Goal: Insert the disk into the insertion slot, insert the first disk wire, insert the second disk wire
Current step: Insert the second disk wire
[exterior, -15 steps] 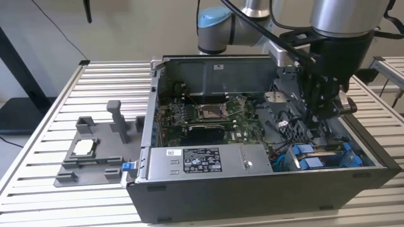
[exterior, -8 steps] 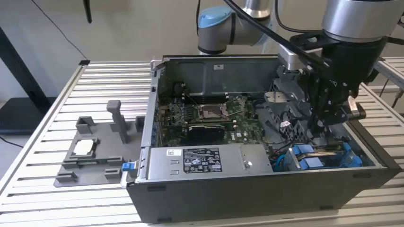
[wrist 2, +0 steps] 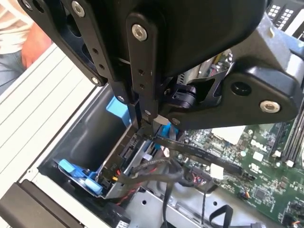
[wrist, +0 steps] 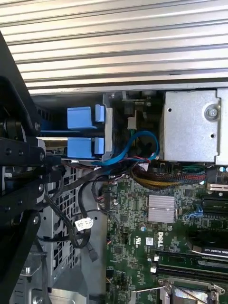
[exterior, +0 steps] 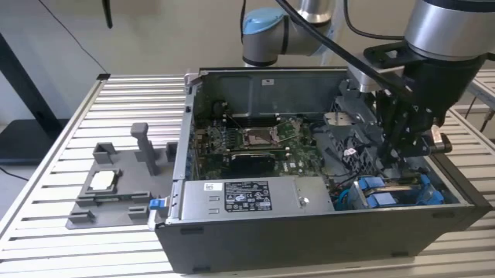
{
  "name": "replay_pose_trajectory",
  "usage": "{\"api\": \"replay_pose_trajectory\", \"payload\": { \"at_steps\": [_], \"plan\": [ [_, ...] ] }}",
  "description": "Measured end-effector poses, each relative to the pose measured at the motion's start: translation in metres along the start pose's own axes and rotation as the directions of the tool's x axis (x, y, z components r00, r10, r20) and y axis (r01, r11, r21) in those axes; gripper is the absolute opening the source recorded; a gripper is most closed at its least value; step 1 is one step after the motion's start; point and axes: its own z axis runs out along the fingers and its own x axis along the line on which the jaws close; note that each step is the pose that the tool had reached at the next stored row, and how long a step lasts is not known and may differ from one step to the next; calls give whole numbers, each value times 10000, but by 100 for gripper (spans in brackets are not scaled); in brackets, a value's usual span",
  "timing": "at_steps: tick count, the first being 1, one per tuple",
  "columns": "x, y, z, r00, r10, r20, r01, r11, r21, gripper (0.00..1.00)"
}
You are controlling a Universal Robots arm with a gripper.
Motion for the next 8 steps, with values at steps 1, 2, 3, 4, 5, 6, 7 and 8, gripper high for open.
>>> {"api": "replay_pose_trajectory", "payload": {
  "at_steps": [1,2,3,4,5,6,7,8],
  "plan": [
    [18,-10,3,10000,2,4,-2,10000,-60,16],
    [36,-21,9,10000,4,9,-4,9999,-117,16],
    [49,-31,17,10000,8,35,-7,9999,-141,16],
    [57,-37,20,9999,21,150,-19,9999,-141,16],
    [62,-42,23,9994,42,338,-37,9999,-140,16],
    [68,-45,25,9987,61,510,-54,9999,-139,16],
    [81,-49,27,9981,73,616,-65,9999,-142,16],
    [101,-56,27,9979,78,638,-68,9998,-170,16]
  ]
}}
